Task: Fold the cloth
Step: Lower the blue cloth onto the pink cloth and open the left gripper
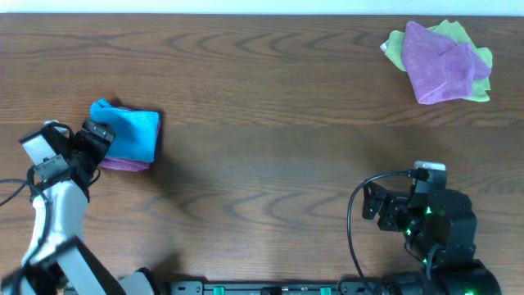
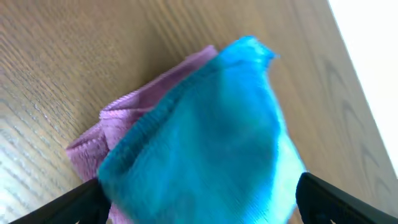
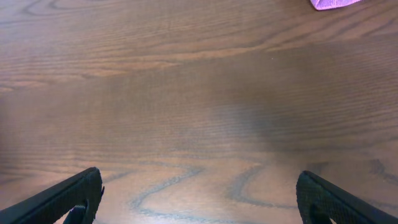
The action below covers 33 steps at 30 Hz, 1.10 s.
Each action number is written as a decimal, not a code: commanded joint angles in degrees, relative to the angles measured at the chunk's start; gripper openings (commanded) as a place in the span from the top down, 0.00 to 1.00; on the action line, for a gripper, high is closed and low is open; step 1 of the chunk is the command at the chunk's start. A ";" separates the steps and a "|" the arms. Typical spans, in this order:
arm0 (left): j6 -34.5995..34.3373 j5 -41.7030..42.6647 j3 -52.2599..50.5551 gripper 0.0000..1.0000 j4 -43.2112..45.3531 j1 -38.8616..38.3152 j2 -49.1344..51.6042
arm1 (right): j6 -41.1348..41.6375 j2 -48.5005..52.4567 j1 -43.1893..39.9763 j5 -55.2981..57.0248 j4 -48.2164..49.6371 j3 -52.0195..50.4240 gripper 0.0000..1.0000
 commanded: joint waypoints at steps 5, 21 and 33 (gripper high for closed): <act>2.29 0.42 1.31 0.04 -7.10 0.39 -9.09 | 0.59 -0.15 -0.35 0.37 -0.02 -0.22 0.01; 3.45 8.11 1.31 0.04 -12.39 -8.44 -26.36 | 0.59 -0.15 -0.35 0.37 -0.02 -0.22 0.01; 7.78 0.15 1.31 0.05 -6.21 -20.83 -33.88 | 0.59 -0.15 -0.35 0.37 -0.02 -0.22 0.01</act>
